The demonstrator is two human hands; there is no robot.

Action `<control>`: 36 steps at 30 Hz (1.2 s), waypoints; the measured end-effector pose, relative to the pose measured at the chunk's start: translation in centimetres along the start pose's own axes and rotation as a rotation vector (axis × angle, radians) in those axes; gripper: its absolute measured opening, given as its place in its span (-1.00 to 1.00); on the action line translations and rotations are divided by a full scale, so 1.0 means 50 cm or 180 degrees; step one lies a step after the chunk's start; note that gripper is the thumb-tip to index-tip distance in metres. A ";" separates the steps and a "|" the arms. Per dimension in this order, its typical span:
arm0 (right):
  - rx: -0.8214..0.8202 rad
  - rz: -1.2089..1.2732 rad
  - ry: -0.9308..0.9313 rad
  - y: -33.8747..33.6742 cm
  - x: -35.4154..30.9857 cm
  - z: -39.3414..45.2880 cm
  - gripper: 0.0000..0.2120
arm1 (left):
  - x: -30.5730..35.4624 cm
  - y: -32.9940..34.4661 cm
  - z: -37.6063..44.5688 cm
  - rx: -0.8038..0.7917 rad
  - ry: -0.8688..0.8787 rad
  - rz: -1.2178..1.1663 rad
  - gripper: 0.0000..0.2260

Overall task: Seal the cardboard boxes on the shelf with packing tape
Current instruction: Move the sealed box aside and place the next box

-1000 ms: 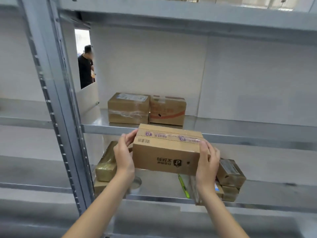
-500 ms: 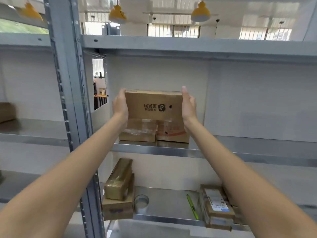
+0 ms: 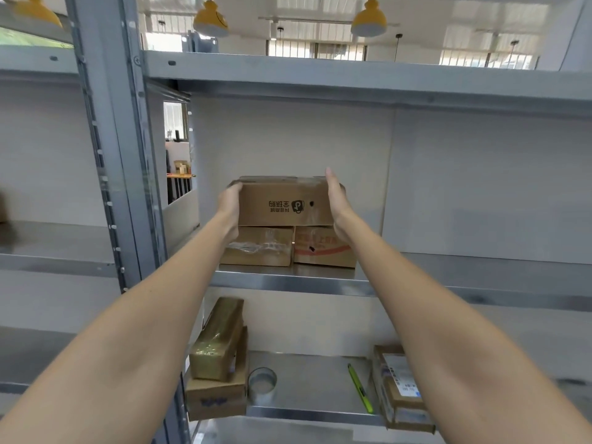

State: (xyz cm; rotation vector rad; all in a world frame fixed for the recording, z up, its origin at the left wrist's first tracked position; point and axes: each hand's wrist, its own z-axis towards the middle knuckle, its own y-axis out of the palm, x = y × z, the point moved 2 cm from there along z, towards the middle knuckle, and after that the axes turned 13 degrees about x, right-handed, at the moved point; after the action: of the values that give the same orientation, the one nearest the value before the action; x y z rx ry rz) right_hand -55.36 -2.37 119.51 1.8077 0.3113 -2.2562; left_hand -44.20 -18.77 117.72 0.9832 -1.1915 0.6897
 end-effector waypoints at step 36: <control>0.0696 -0.1515 -0.1170 0.143 0.417 -0.253 -0.55 | -0.375 -0.317 -0.099 0.1334 0.0257 0.0853 -0.71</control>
State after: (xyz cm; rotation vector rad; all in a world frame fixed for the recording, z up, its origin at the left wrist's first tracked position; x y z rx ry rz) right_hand -45.81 -6.27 96.29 1.4769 0.4808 -2.9969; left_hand -33.21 -20.19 95.26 1.1369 -1.1411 1.2164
